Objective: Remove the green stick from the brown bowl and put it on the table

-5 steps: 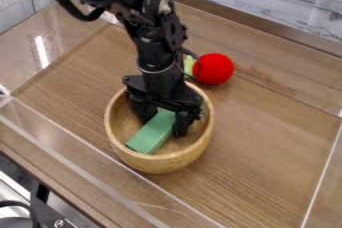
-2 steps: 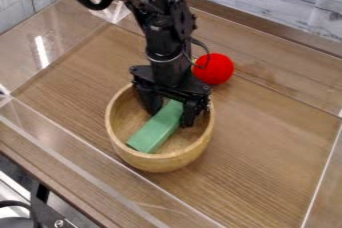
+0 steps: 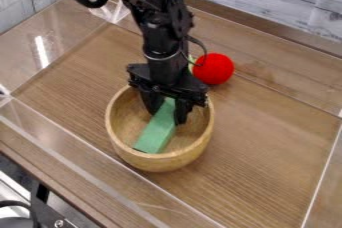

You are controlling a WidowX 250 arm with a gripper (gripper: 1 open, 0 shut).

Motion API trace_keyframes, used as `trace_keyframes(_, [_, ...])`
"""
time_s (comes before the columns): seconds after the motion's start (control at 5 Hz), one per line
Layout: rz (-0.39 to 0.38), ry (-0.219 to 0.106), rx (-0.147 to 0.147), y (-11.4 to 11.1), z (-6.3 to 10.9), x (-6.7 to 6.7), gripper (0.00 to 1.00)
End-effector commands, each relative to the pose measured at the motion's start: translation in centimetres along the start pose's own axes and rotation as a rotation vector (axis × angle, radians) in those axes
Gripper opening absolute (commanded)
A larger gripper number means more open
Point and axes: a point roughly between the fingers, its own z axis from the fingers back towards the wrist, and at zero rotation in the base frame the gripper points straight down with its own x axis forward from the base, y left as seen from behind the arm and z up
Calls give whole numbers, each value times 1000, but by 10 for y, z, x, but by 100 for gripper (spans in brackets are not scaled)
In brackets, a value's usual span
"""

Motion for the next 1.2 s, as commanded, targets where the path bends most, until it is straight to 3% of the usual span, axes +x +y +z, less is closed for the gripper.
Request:
trace_keyframes(0.0, [-1, -38, 14, 9, 4, 6, 0])
trace_keyframes(0.4, [42, -35, 31, -2, 20, 2, 0])
trace_keyframes(0.8, [138, -32, 54, -1, 10, 3, 0])
trace_keyframes(1.0, [151, -31, 60, 12, 16, -2, 0])
